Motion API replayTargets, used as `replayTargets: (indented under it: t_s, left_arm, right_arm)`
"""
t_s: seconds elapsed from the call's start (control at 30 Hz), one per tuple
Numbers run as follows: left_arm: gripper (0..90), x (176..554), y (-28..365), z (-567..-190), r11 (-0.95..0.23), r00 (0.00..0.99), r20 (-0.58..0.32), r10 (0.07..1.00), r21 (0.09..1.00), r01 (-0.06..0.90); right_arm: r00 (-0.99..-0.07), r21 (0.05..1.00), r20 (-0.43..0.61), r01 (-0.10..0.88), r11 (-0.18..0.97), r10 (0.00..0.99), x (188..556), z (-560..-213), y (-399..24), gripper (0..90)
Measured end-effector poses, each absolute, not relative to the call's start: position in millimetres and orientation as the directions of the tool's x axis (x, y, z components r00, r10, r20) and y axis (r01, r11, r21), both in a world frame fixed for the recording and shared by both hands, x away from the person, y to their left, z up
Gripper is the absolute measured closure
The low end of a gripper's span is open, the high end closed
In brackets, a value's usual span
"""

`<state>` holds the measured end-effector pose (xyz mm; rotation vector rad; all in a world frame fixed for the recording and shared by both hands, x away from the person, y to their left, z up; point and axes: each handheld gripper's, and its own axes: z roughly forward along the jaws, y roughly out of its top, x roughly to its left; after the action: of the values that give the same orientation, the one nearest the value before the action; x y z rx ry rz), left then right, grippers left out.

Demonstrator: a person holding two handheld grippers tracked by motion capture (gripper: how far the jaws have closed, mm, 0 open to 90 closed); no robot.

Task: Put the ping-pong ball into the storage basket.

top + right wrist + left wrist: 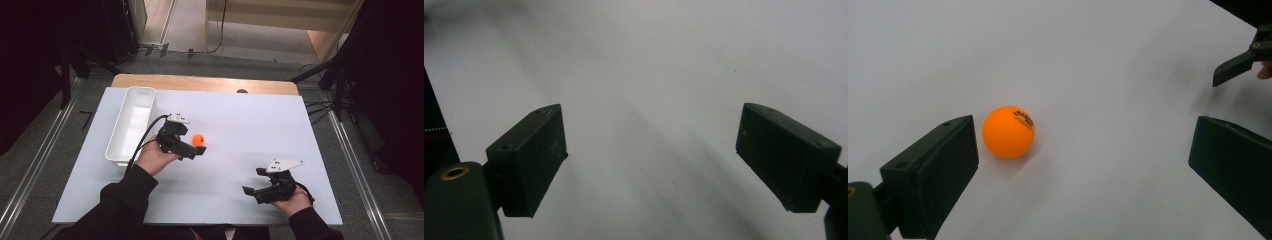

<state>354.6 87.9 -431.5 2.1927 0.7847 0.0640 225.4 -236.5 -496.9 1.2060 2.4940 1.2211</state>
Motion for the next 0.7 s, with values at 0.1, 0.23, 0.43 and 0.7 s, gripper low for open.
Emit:
replayTargets:
  t_s: [0.1,0.23,0.43,0.7]
  left_arm:
    - [0.0,358.8,86.9,-432.4,-0.499,0.807,-0.202,0.555,0.695,0.517]
    - [0.0,361.4,85.6,-433.1,-0.496,0.803,-0.199,0.562,0.695,0.52]
    - [0.0,363.7,81.3,-435.0,-0.501,0.803,-0.179,0.568,0.699,0.51]
    - [0.0,373.4,76.6,-433.6,-0.481,0.791,-0.17,0.588,0.712,0.511]
  right_arm:
    - [-0.676,0.706,0.226,0.61,0.36,0.702,225.6,-497.2,-236.5,11.4]
    - [-0.677,0.706,0.227,0.609,0.36,0.7,225.6,-497.2,-236.6,11.4]
    - [-0.684,0.707,0.223,0.604,0.368,0.695,225.1,-497.2,-235.1,11.4]
    - [-0.692,0.712,0.211,0.593,0.377,0.69,224.5,-497.2,-234.3,11.4]
